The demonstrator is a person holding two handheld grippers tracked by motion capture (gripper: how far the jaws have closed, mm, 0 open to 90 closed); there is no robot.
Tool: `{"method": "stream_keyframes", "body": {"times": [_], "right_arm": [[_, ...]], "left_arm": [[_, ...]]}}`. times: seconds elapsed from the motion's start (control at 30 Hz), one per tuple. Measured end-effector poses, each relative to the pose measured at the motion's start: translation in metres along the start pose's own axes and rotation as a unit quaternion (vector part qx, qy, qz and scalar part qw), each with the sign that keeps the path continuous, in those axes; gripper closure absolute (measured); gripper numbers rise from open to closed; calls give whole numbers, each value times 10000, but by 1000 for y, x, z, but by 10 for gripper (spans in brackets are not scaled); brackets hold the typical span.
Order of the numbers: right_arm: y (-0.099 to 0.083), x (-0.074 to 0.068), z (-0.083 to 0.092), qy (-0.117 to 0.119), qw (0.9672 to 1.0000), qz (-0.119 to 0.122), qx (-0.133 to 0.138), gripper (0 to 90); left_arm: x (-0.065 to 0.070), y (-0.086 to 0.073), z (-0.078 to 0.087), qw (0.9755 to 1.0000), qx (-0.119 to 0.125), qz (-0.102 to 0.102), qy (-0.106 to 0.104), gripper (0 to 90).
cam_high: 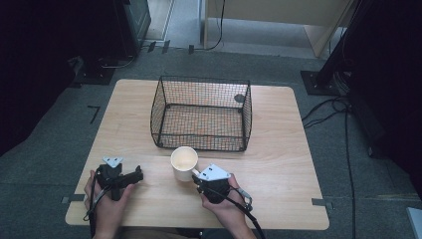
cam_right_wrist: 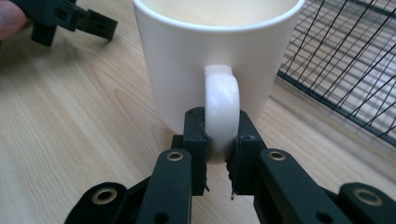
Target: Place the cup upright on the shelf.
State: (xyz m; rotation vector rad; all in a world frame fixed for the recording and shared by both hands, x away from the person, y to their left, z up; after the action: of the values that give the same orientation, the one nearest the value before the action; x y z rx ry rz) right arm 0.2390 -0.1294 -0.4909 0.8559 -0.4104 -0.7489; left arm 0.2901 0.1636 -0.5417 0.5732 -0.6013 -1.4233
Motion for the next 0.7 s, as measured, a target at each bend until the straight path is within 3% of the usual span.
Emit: {"method": "stream_keyframes", "body": {"times": [0.7], "right_arm": [[35, 4, 29, 194, 9986, 19, 498, 805]], "left_arm": [[0, 0, 0, 10000, 15, 16, -1, 0]]}}
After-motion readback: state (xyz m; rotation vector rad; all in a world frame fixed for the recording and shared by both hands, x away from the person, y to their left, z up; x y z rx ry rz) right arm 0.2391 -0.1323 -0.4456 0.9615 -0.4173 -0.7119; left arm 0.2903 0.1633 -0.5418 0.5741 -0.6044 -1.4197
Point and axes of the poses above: each handheld gripper's, and its own axes: z roughly backward along the jaws, y roughly out of its top, x roughly to its right, the point moved 3 cm from there along -z, roughly forward along the jaws, and after that the axes turned 4 degrees about z, right-handed, at the moved point
